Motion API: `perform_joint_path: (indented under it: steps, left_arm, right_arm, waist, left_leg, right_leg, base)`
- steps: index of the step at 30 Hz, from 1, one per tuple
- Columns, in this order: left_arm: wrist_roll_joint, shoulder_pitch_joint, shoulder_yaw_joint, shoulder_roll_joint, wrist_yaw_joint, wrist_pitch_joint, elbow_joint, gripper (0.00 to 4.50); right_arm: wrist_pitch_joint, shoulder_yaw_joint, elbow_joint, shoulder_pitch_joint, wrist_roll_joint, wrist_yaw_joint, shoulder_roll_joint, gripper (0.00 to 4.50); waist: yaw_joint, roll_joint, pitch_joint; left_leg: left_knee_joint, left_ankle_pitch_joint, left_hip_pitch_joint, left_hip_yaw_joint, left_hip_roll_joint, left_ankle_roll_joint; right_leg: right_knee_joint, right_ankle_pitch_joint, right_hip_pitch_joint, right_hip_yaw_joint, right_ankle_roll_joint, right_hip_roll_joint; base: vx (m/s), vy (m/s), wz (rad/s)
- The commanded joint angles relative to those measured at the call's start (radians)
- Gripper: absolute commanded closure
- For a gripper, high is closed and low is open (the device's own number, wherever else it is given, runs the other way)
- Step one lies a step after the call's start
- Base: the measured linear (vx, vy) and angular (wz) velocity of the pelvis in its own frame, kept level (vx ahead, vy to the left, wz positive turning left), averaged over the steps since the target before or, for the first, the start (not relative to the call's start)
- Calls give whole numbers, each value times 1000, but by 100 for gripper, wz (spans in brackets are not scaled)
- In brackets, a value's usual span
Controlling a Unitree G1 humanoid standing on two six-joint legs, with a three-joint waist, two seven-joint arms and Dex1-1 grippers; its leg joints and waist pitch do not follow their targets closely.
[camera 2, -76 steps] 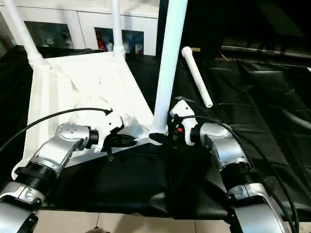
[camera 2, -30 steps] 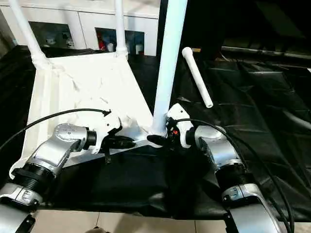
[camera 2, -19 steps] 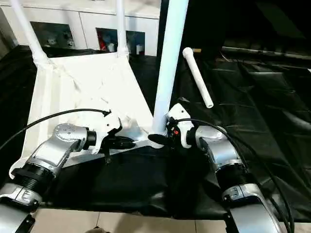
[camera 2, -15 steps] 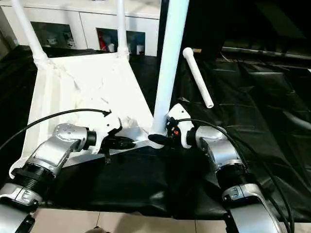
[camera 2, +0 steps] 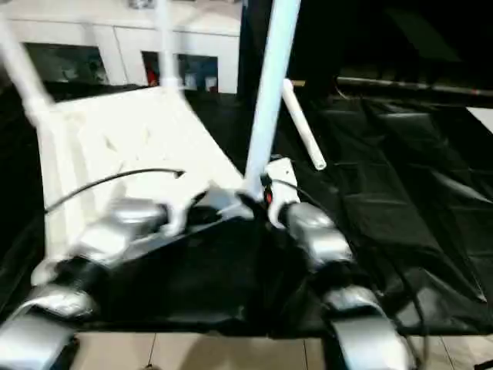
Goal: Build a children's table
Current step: Rotate leg to tighten, then rotate table base
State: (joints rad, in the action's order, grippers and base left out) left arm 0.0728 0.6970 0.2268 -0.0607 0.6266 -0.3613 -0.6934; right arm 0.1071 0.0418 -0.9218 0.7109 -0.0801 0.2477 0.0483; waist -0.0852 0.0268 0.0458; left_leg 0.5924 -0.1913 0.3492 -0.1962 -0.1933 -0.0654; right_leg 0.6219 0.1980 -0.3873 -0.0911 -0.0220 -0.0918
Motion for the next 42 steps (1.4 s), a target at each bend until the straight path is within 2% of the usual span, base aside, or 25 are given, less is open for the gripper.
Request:
perform_joint_path:
  steps: [1,2,4,7,8,9,12,15,19,22,24,26,28,30,31,33,34,35,36,37,38,40,41,42]
  left_arm:
    - [-13,34,15,69,-44,0,-10,450]
    - [-12,41,18,91,-49,4,-15,450]
    - [-6,48,26,108,-56,10,-21,450]
    - [14,52,34,103,-71,39,-44,450]
    - [17,51,32,96,-72,46,-48,450]
    - [20,50,31,90,-73,53,-53,450]
    - [24,52,27,80,-73,65,-63,450]
    - [27,63,22,69,-69,106,-79,450]
    - [27,69,19,66,-57,164,-90,450]
    - [18,83,-11,73,-98,223,-121,450]
    - [-18,98,-64,84,-119,288,-145,405]
    - [-38,104,-89,86,-124,307,-139,390]
    - [-48,108,-103,85,-134,323,-128,373]
    - [-72,111,-127,81,-133,321,-98,357]
    - [-80,104,-137,62,-131,315,-48,351]
    - [-83,102,-141,55,-130,308,-31,329]
    - [-76,91,-142,31,-130,285,11,329]
    - [-62,67,-153,-20,-130,235,86,316]
    - [-45,38,-169,-78,-132,193,164,316]
    - [-44,37,-170,-80,-133,192,166,316]
    - [-36,15,-188,-117,-137,169,219,314]
    - [-43,-38,-230,-192,-118,80,351,286]
    - [-51,-64,-250,-223,-101,31,415,279]
    - [-61,-80,-259,-242,-91,1,454,278]
  right_arm:
    - [13,-29,-58,3,13,-31,-58,173]
    - [5,-30,-74,12,24,-44,-64,173]
    - [-7,-29,-92,20,31,-52,-70,173]
    - [-29,-24,-120,32,36,-62,-69,173]
    - [-35,-13,-127,35,27,-59,-68,173]
    - [-46,-4,-136,40,22,-62,-66,118]
    - [-71,15,-149,50,6,-53,-64,101]
    - [-116,16,-121,55,8,-43,-42,70]
    - [-136,21,0,20,-4,-8,1,62]
    - [-106,7,127,-37,9,18,45,62]
    - [-71,-3,256,-103,16,39,89,58]
    - [-50,3,337,-146,10,46,113,58]
    - [-31,14,385,-167,-2,48,124,58]
    - [0,28,451,-196,-14,54,142,58]
    - [31,43,487,-212,-18,47,153,58]
    - [46,46,500,-219,-19,46,156,58]
    - [67,38,501,-226,-7,51,168,58]
    - [123,6,503,-247,20,66,189,58]
    - [172,-28,512,-273,49,75,208,58]
    - [173,-29,513,-274,49,75,209,58]
    - [192,-43,516,-289,56,78,210,58]
    - [205,-62,505,-307,62,84,202,58]
    - [203,-65,492,-309,65,79,195,58]
    - [206,-66,492,-312,66,74,191,58]
  waist:
    - [1,3,-56]
    - [-1,1,-59]
    - [-3,1,-61]
    - [-3,-3,-64]
    - [-4,-3,-63]
    - [-4,-3,-62]
    - [-2,-5,-57]
    - [-2,-4,-57]
    - [-7,0,-60]
    - [-10,2,-65]
    - [-15,1,-69]
    - [-20,-2,-74]
    - [-20,1,-69]
    - [-18,-2,-66]
    - [-19,-7,-67]
    - [-14,-4,-64]
    - [-13,-4,-64]
    - [-9,-13,-63]
    - [-5,-12,-61]
    - [-4,-12,-61]
    - [0,-10,-62]
    - [1,-11,-64]
    - [4,-12,-64]
    - [5,-18,-63]
  left_leg:
    - [-76,-219,-6,24,-41,-11]
    - [-75,-194,-2,23,-40,-1]
    - [-73,-166,-1,22,-39,16]
    - [-70,-118,1,20,-39,46]
    - [-70,-121,1,19,-39,54]
    - [-71,-132,0,19,-40,55]
    - [-76,-188,-3,20,-42,38]
    - [-78,-204,-5,22,-42,26]
    - [-75,-156,0,20,-42,49]
    - [-66,-80,6,19,-38,88]
    - [-60,-45,9,19,-36,118]
    - [-56,-28,9,19,-38,133]
    - [-58,-37,12,19,-39,141]
    - [-60,-70,10,19,-41,134]
    - [-61,-74,10,20,-42,128]
    - [-62,-95,10,19,-40,111]
    - [-63,-103,10,18,-40,106]
    - [-65,-107,9,21,-43,93]
    - [-65,-108,13,22,-42,86]
    - [-67,-109,14,23,-42,84]
    - [-65,-113,11,20,-39,75]
    - [-65,-97,13,21,-42,63]
    - [-65,-89,11,20,-44,63]
    - [-65,-87,8,18,-44,61]
  right_leg:
    - [-92,265,37,59,-171,-72]
    - [-87,222,39,58,-175,-71]
    - [-81,156,40,58,-188,-68]
    - [-72,56,46,57,-217,-68]
    - [-73,57,46,57,-222,-68]
    - [-76,73,46,57,-224,-69]
    - [-86,160,44,56,-212,-71]
    - [-89,187,41,57,-197,-70]
    - [-80,110,47,58,-201,-69]
    - [-68,6,51,58,-213,-67]
    - [-63,-55,52,58,-214,-66]
    - [-57,-106,51,57,-231,-67]
    - [-59,-106,51,54,-239,-65]
    - [-65,-57,49,54,-240,-67]
    - [-64,-46,50,53,-239,-68]
    - [-69,-3,49,53,-234,-65]
    - [-71,10,48,53,-231,-66]
    - [-67,18,50,53,-232,-64]
    - [-68,25,53,52,-226,-63]
    - [-70,29,53,52,-222,-63]
    - [-72,39,49,53,-215,-60]
    - [-63,18,51,53,-226,-63]
    - [-62,8,46,53,-234,-61]
    - [-62,13,42,53,-243,-60]
  base:
    - [0,0,0]
    - [0,0,0]
    - [0,0,0]
    - [0,0,0]
    - [0,0,0]
    - [0,0,0]
    - [0,0,0]
    - [0,0,0]
    - [0,0,0]
    - [0,0,0]
    - [0,0,0]
    - [0,0,0]
    - [0,0,0]
    - [0,0,0]
    - [0,0,0]
    - [0,0,0]
    - [0,0,0]
    - [0,0,0]
    - [0,0,0]
    - [0,0,0]
    - [0,0,0]
    - [0,0,0]
    - [0,0,0]
    - [0,0,0]
